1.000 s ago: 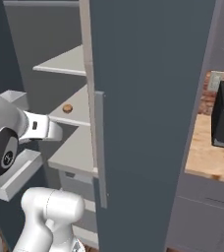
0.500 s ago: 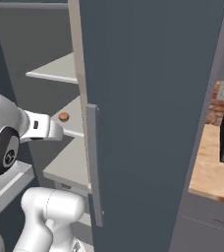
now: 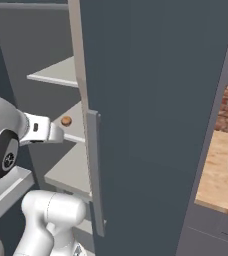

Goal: Take the bell pepper, orange, and tangerine from the freezer and place them in the bowl on the counter.

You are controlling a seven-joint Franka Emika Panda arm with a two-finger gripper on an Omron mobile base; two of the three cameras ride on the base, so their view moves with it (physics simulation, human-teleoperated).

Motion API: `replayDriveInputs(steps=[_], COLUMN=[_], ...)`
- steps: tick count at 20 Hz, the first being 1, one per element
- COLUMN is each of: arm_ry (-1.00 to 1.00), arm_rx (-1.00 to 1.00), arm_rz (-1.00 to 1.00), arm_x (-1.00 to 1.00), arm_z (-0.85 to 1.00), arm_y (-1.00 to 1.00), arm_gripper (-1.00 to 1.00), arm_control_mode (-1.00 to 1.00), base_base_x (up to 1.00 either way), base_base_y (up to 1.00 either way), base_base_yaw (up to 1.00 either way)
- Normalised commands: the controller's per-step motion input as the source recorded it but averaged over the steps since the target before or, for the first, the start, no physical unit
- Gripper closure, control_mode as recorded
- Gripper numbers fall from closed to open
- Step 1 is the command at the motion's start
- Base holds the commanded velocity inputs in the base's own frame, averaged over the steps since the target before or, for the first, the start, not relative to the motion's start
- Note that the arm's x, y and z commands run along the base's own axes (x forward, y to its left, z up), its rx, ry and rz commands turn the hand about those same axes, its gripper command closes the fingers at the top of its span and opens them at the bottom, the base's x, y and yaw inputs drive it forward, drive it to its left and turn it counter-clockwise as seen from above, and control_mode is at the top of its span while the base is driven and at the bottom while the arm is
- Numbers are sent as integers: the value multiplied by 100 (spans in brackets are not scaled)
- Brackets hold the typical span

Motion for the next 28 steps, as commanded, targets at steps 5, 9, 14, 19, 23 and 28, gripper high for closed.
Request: replayDriveInputs(steps=[5,9,14,19,23,28], arm_ry=[0,0,2,0,0,0], arm_rx=[0,0,0,1,4,1], arm_rz=[0,0,3,4,5,0], arm_x=[0,0,2,40,59,72], arm_z=[0,0,-12,-38,-35,-22], arm_y=[0,0,0,2,5,6], arm_gripper=[-100,-100,-100,-100,-100,-100], arm_control_mode=[100,100,-100,-100,-100,-100], base_base_x=[56,6,0,0,0,0], base_base_y=[0,0,0,0,0,0], base_base_yaw=[10,6,2,0,0,0])
